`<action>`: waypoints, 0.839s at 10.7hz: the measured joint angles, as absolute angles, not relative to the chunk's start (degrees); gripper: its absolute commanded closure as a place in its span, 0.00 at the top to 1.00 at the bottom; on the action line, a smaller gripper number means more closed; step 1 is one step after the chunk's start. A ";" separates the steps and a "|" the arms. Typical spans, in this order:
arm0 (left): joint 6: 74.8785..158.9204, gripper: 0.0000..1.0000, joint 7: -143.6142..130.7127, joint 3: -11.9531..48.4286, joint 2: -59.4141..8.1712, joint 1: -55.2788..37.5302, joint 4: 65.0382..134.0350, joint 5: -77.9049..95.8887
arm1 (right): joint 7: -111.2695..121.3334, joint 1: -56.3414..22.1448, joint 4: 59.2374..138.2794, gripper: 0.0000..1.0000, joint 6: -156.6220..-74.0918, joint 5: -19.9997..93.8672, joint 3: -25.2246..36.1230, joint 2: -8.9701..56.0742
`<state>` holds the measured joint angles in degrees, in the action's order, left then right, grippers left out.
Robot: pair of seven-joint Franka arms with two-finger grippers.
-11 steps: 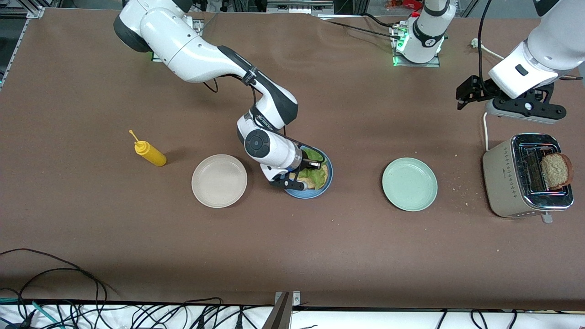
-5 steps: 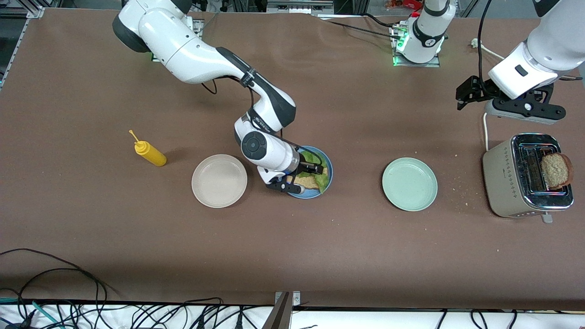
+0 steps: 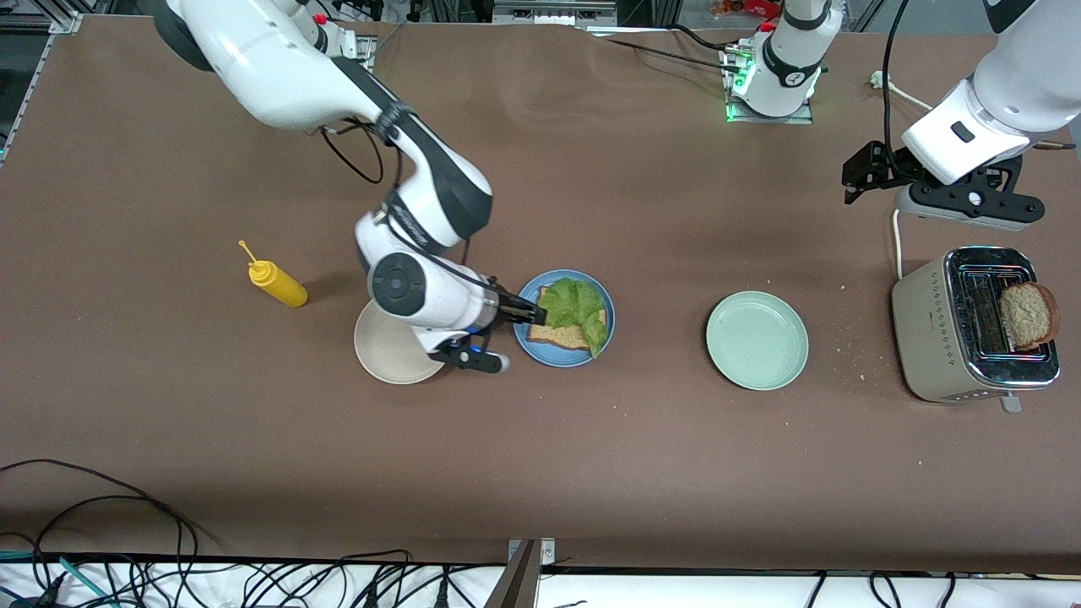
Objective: Make sandwich in blue plate with both arms
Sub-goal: 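Release the lettuce and draw the right gripper back beside the mustard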
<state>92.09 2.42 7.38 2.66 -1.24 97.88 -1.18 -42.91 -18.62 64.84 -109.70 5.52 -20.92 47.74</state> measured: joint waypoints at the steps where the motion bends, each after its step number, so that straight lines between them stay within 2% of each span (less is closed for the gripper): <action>1: 92.10 1.00 2.42 7.38 2.65 -1.23 97.87 -1.18 | -40.65 -17.26 64.81 1.00 -103.35 5.51 -20.08 44.56; 5: 92.18 1.00 2.42 7.39 2.24 -1.22 97.69 -1.18 | -28.28 -15.09 65.47 1.00 -84.75 5.49 -10.50 33.32; 9: 92.18 1.00 2.42 7.39 2.02 -1.14 97.55 -1.18 | -4.41 -14.95 72.75 1.00 -80.15 4.66 3.60 23.73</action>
<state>92.18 2.42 7.39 2.02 -1.14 97.55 -1.18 -4.41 -14.95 72.75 -80.15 4.66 3.60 23.73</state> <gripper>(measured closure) 0.000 0.000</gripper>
